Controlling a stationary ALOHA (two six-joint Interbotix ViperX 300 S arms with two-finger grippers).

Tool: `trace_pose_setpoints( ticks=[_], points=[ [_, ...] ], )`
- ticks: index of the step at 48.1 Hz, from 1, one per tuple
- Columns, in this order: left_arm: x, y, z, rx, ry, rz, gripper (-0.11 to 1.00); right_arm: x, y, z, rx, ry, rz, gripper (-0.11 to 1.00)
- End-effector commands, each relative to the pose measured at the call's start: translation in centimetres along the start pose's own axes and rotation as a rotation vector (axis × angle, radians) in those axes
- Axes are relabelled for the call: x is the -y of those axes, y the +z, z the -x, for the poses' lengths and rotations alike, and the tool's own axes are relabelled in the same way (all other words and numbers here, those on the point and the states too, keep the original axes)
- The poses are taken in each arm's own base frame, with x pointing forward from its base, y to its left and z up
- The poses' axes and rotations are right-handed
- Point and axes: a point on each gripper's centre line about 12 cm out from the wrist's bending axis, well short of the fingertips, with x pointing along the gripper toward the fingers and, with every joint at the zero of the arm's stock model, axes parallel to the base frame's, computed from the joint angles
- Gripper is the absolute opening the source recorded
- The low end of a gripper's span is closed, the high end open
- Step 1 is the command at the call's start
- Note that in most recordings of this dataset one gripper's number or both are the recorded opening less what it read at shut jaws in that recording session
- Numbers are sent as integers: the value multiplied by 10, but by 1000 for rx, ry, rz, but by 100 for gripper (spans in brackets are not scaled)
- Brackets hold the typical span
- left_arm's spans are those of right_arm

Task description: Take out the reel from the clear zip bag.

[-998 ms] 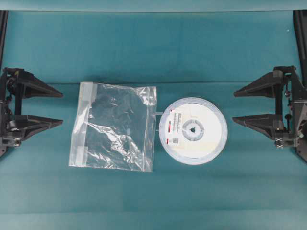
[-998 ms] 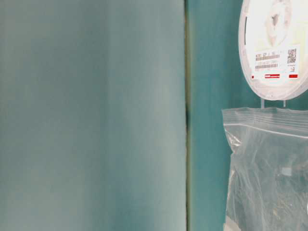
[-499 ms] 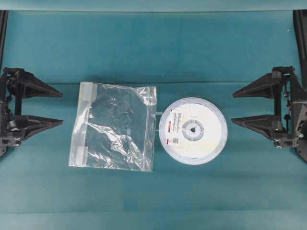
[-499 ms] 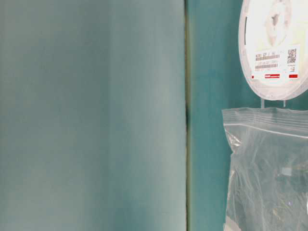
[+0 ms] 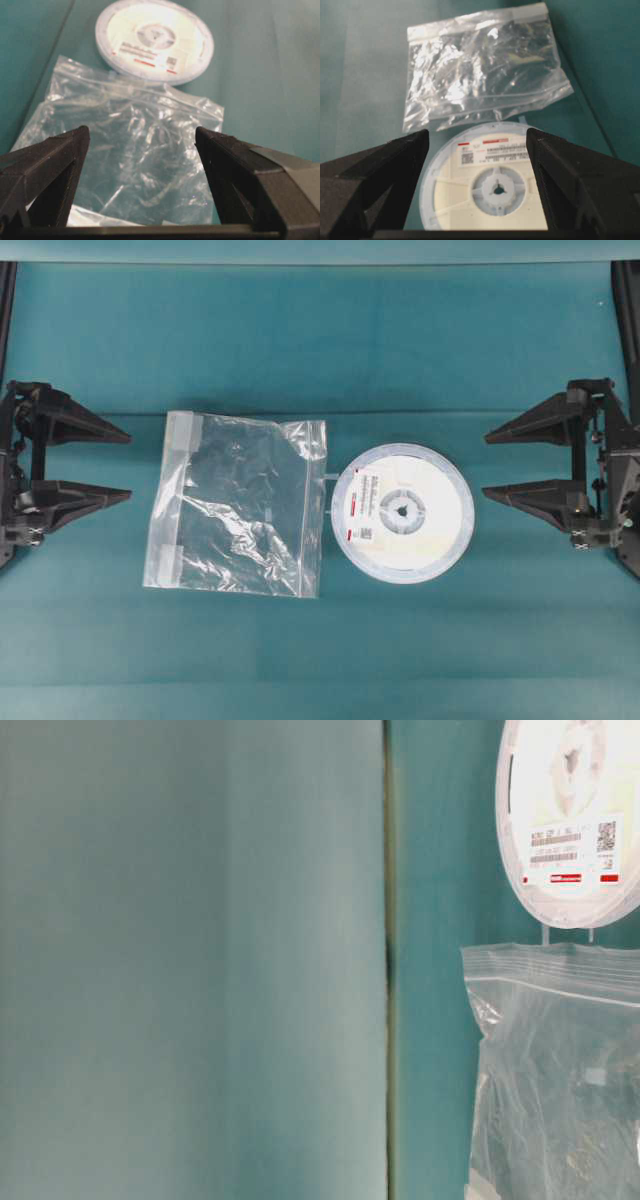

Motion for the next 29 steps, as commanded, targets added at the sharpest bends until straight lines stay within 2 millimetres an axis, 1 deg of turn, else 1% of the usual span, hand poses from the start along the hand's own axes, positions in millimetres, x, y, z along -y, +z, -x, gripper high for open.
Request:
trace_pose_setpoints(
  ticks=[1,29],
  points=[
    [2,10,0,29,-6,-5,92,-3,9,0,24,9,9,86],
    [2,10,0,27,-6,-5,92,-2,9,1,24,6,7,86]
  ],
)
